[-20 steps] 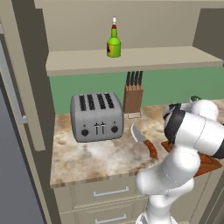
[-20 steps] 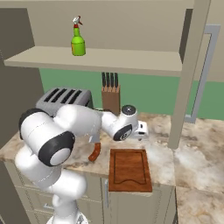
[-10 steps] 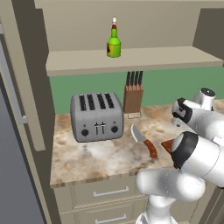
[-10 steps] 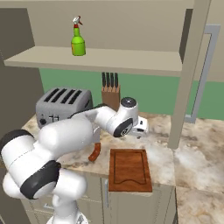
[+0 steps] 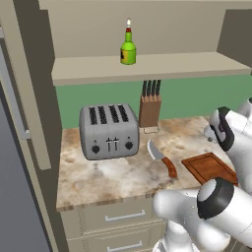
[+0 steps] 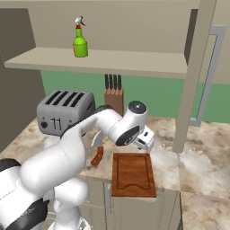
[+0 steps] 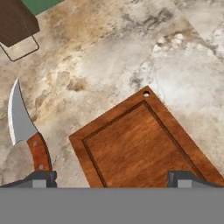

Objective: Move the cutting board and knife to the sink. Then move spray from the cabinet to the counter.

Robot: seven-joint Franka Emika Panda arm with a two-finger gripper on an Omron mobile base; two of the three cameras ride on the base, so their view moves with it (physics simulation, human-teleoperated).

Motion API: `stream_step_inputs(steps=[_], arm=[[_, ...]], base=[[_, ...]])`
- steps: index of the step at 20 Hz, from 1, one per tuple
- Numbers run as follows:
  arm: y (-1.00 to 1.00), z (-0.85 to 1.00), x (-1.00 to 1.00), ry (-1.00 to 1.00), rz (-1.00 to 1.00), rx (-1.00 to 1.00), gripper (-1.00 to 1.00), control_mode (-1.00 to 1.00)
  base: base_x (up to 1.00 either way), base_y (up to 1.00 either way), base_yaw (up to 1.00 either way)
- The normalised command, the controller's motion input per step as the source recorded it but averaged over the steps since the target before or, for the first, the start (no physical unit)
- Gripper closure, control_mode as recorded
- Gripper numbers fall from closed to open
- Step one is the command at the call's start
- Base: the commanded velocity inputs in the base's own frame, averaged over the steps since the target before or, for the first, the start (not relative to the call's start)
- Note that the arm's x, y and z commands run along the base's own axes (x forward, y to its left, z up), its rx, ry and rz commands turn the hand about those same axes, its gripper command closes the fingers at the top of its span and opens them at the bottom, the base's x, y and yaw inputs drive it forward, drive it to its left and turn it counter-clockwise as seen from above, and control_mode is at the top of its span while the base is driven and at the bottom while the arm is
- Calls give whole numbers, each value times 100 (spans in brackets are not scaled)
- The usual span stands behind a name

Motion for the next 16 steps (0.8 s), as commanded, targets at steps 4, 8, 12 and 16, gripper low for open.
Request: stream_step_inputs(steps=[4,8,12,16], arm=[[1,19,-60,0,-34,13,-100,-100],[0,7,-66,0,-36,8,-100,-100],[0,0,-65,-1,-33,4,-100,-100],[-3,-3,-64,-1,-29,11,-100,-100]], base=[[0,0,0],[0,0,0],[0,0,0],[0,0,0]])
